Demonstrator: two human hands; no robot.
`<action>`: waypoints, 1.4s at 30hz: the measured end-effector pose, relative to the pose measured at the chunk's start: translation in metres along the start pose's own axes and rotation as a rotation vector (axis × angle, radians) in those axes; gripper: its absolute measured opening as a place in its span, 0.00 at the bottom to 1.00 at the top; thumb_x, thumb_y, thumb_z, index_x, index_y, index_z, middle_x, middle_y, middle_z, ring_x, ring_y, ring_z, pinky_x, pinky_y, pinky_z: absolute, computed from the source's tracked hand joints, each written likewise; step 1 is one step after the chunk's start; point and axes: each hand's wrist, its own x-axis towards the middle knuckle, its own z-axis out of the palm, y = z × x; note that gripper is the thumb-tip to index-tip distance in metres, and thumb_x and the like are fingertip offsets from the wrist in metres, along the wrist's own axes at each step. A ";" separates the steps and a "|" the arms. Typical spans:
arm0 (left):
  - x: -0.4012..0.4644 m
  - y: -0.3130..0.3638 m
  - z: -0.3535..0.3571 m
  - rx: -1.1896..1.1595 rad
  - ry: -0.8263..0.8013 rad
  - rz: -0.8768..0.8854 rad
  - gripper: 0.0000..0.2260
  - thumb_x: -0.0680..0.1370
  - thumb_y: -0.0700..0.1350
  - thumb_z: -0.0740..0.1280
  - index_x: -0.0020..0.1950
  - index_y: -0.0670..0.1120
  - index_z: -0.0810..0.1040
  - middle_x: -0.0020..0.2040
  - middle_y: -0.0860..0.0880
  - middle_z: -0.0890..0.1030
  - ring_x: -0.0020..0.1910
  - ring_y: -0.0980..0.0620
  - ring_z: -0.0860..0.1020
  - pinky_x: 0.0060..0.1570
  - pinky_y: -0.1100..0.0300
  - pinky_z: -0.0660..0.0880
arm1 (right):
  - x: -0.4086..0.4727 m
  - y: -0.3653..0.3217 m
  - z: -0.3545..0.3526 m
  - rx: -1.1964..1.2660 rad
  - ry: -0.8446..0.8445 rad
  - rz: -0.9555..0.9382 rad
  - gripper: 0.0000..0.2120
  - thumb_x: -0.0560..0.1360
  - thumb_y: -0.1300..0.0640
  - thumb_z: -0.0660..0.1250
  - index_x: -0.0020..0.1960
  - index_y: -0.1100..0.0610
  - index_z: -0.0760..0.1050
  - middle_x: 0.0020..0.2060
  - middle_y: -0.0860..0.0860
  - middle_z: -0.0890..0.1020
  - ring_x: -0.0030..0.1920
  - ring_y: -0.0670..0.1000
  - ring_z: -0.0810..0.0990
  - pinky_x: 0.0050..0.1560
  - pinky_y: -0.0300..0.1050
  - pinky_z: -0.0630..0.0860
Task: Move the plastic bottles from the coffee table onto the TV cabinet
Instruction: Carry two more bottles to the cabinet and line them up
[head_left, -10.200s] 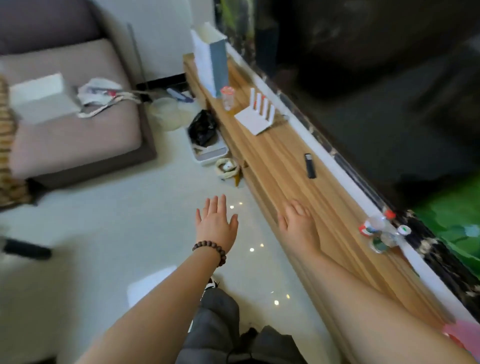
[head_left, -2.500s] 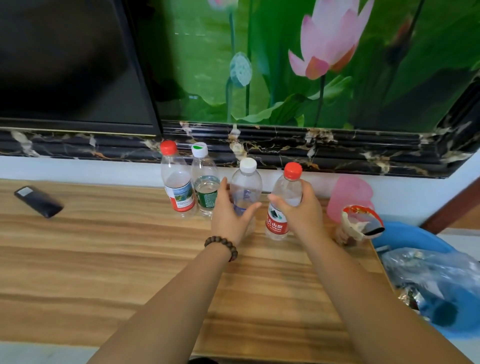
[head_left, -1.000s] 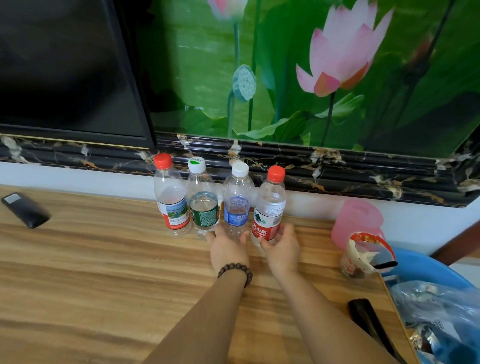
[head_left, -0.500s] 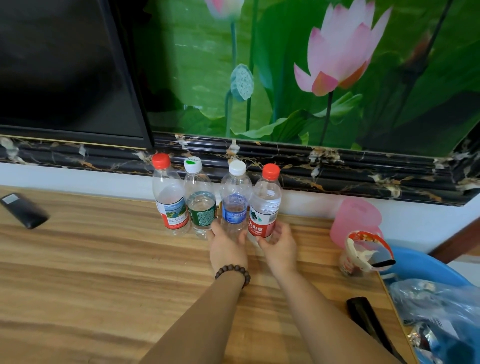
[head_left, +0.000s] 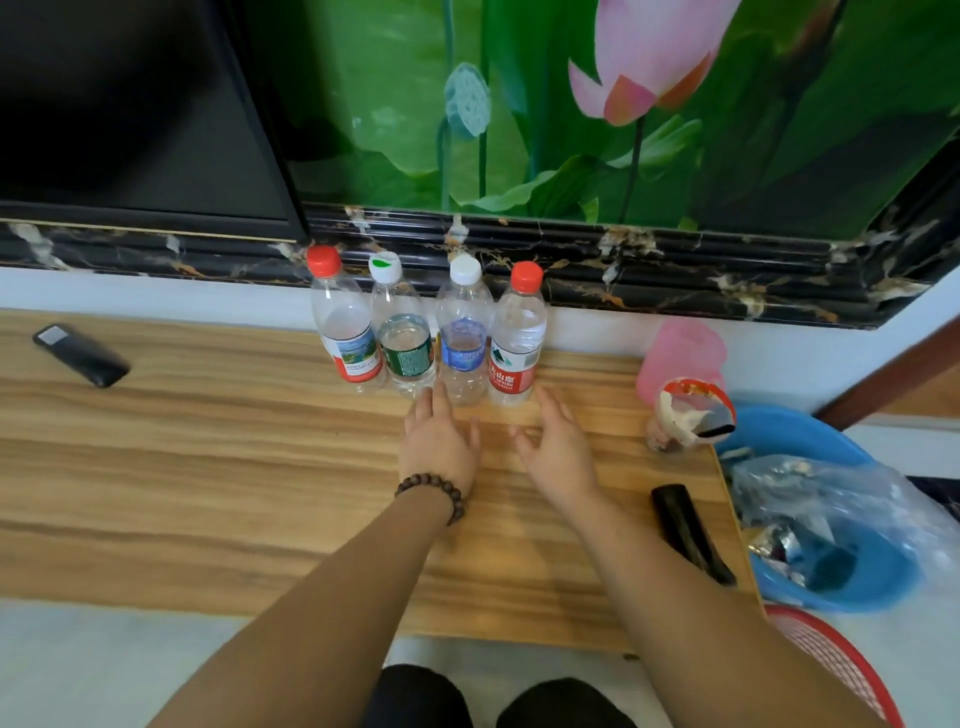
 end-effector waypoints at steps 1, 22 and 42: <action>-0.010 0.002 -0.012 0.070 -0.049 0.013 0.32 0.79 0.54 0.59 0.78 0.44 0.51 0.77 0.44 0.57 0.76 0.44 0.56 0.73 0.48 0.59 | -0.010 -0.006 -0.009 -0.034 -0.034 0.006 0.32 0.76 0.52 0.64 0.76 0.57 0.56 0.75 0.53 0.61 0.76 0.52 0.57 0.74 0.46 0.58; -0.198 0.116 -0.359 0.204 -0.185 -0.110 0.29 0.81 0.54 0.55 0.78 0.46 0.50 0.78 0.47 0.56 0.77 0.48 0.52 0.75 0.51 0.51 | -0.173 -0.250 -0.248 -0.335 -0.339 -0.114 0.29 0.79 0.51 0.58 0.76 0.56 0.54 0.77 0.52 0.57 0.77 0.51 0.51 0.76 0.44 0.49; -0.420 0.010 -0.450 0.033 0.303 -0.880 0.27 0.81 0.55 0.53 0.78 0.47 0.52 0.78 0.49 0.57 0.77 0.49 0.53 0.76 0.52 0.51 | -0.287 -0.413 -0.138 -0.362 -0.797 -0.870 0.27 0.78 0.52 0.59 0.75 0.58 0.58 0.75 0.55 0.61 0.75 0.53 0.57 0.75 0.46 0.54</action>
